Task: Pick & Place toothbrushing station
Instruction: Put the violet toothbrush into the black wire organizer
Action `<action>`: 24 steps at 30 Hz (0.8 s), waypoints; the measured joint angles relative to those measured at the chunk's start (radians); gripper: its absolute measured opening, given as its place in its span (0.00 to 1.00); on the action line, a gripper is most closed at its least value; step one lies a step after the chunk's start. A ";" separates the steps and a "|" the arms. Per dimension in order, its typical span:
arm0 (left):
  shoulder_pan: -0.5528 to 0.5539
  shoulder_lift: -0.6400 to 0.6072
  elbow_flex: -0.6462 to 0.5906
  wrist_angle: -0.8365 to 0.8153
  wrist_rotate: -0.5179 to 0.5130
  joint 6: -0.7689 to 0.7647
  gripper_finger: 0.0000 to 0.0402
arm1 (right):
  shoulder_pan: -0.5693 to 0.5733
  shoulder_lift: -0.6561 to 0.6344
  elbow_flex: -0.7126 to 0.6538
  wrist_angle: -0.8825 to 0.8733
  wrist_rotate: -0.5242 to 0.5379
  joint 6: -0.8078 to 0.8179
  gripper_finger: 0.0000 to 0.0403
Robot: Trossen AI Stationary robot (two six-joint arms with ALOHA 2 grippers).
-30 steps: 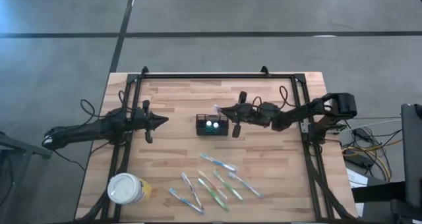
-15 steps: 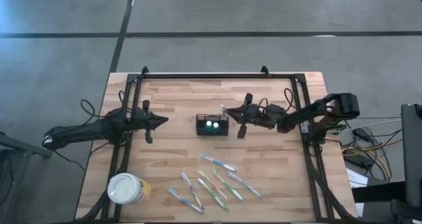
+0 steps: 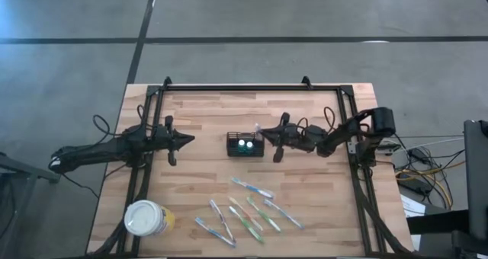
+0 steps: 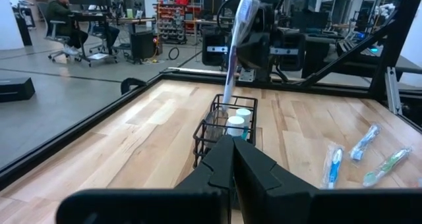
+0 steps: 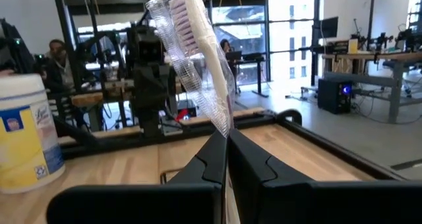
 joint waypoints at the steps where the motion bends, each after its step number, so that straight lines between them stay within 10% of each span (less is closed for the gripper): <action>1: 0.000 0.000 0.000 0.000 0.000 0.000 0.03 | -0.001 0.005 0.000 -0.001 0.000 0.007 0.02; 24: 0.000 0.000 0.000 0.000 -0.001 -0.002 0.03 | 0.008 0.068 -0.003 -0.035 0.076 0.074 0.02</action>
